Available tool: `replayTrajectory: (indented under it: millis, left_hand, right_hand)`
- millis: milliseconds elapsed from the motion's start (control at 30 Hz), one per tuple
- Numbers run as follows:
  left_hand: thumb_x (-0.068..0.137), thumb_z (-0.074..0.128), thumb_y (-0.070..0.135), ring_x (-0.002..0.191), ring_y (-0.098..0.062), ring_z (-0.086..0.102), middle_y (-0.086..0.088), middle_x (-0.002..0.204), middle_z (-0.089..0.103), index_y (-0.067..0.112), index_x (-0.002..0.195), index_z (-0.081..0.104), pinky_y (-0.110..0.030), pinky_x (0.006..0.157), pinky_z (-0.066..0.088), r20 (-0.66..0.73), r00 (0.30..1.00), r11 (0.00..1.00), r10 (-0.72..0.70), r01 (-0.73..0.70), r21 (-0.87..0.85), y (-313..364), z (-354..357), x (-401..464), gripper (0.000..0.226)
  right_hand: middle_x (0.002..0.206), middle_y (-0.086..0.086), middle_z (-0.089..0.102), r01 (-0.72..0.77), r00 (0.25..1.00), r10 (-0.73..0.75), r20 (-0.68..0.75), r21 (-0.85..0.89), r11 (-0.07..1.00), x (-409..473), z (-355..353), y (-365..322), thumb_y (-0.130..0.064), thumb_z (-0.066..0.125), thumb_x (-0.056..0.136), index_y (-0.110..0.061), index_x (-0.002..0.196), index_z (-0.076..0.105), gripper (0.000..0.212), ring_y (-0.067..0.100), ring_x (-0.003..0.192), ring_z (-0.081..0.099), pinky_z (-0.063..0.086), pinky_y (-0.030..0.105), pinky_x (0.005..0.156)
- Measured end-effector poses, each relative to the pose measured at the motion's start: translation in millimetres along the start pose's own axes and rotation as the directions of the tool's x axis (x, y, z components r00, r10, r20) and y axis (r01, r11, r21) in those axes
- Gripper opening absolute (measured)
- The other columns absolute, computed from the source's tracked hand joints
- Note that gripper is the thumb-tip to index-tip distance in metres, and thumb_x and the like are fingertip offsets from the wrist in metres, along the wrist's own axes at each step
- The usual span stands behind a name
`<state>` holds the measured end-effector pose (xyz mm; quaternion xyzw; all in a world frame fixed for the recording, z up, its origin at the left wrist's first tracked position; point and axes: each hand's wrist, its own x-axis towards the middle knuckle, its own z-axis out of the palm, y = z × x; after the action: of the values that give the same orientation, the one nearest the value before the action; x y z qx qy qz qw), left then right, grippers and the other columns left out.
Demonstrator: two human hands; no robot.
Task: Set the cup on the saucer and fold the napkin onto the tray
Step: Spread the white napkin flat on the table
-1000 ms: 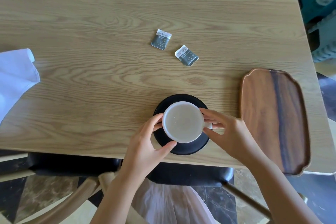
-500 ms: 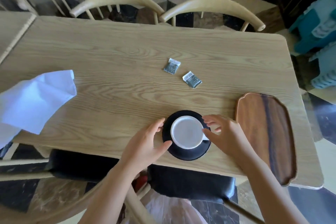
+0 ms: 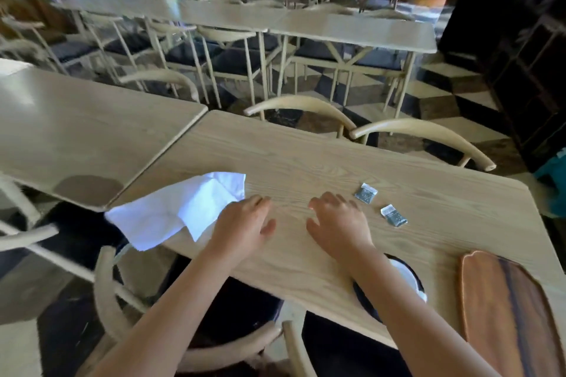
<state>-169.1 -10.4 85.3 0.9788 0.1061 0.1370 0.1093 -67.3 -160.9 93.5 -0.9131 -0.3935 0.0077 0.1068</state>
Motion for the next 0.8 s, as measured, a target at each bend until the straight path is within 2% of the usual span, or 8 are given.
replayTrajectory:
  millis: [133, 233, 333, 433, 600, 700, 800]
  left_hand:
    - [0.075, 0.068, 0.021, 0.059, -0.032, 0.062, -0.009, 0.071, 0.065, 0.007, 0.088, 0.064, -0.029, 0.049, 0.038, 0.002, 0.999, 0.997, -0.044, 0.044, 0.061, -76.6, -16.9, -44.0, 0.020]
    - [0.075, 0.068, 0.023, 0.059, -0.025, 0.061, -0.002, 0.072, 0.064, 0.012, 0.087, 0.063, -0.027, 0.049, 0.040, 0.055, 0.997, 0.994, -0.052, 0.046, 0.103, -139.8, -27.2, -76.8, 0.017]
    - [0.067, 0.075, 0.018, 0.058, -0.020, 0.062, 0.002, 0.069, 0.065, 0.014, 0.087, 0.066, -0.022, 0.045, 0.033, 0.057, 0.997, 0.991, -0.052, 0.044, 0.130, -196.9, -38.1, -96.4, 0.023]
    - [0.081, 0.061, 0.027, 0.073, -0.022, 0.063, -0.001, 0.084, 0.066, 0.014, 0.102, 0.061, -0.031, 0.054, 0.045, 0.114, 0.987, 0.989, -0.109, 0.097, 0.108, -237.6, -37.5, -101.5, 0.024]
    - [0.083, 0.058, 0.031, 0.083, -0.020, 0.063, -0.001, 0.094, 0.066, 0.014, 0.107, 0.058, -0.032, 0.065, 0.051, 0.145, 0.980, 0.989, -0.135, 0.124, 0.080, -272.3, -13.8, -89.7, 0.029]
    - [0.085, 0.058, 0.032, 0.100, -0.022, 0.060, -0.003, 0.114, 0.062, 0.015, 0.124, 0.049, -0.032, 0.079, 0.047, 0.164, 0.972, 0.984, -0.167, 0.155, 0.087, -281.9, 12.2, -77.6, 0.044]
    - [0.087, 0.054, 0.037, 0.127, -0.020, 0.042, -0.003, 0.140, 0.043, 0.021, 0.139, 0.032, -0.036, 0.101, 0.034, 0.213, 0.955, 0.972, -0.205, 0.173, 0.159, -290.8, 36.8, -61.0, 0.058]
  right_hand:
    - [0.121, 0.004, 0.054, 0.023, 1.000, -0.024, -0.007, -0.027, 0.999, 11.1, 31.4, -70.4, -0.032, 0.048, 0.086, -0.017, 0.117, 0.053, 0.035, 0.025, 0.112, 0.048, 0.038, 0.036, 0.091]
    - [0.127, 0.004, 0.050, 0.007, 0.999, -0.006, 0.044, -0.013, 1.000, 20.0, 61.6, -122.6, -0.033, 0.048, 0.086, -0.017, 0.121, 0.050, 0.039, 0.024, 0.117, 0.045, 0.037, 0.037, 0.094]
    - [0.131, 0.004, 0.048, -0.012, 0.997, 0.011, 0.077, 0.004, 1.000, 29.0, 82.9, -166.3, -0.034, 0.050, 0.086, -0.017, 0.124, 0.048, 0.042, 0.024, 0.119, 0.043, 0.037, 0.038, 0.095]
    - [0.133, 0.004, 0.045, -0.039, 0.995, 0.037, 0.091, 0.018, 0.999, 37.6, 96.7, -194.5, -0.036, 0.051, 0.086, -0.018, 0.126, 0.045, 0.044, 0.024, 0.119, 0.043, 0.037, 0.037, 0.094]
    - [0.145, 0.005, 0.033, -0.045, 0.998, 0.044, 0.051, 0.025, 0.999, 63.9, 117.2, -215.3, -0.037, 0.053, 0.086, -0.022, 0.138, 0.032, 0.057, 0.024, 0.127, 0.035, 0.038, 0.038, 0.094]
    - [0.148, 0.008, 0.028, -0.008, 0.998, 0.006, 0.055, 0.023, 1.000, 84.9, 136.0, -222.2, -0.036, 0.057, 0.084, -0.023, 0.139, 0.031, 0.062, 0.025, 0.131, 0.032, 0.039, 0.039, 0.095]
    - [0.149, 0.017, 0.029, 0.022, 0.997, -0.026, 0.073, 0.047, 0.999, 109.3, 156.9, -227.6, -0.036, 0.064, 0.081, -0.020, 0.139, 0.036, 0.067, 0.032, 0.134, 0.032, 0.042, 0.045, 0.097]
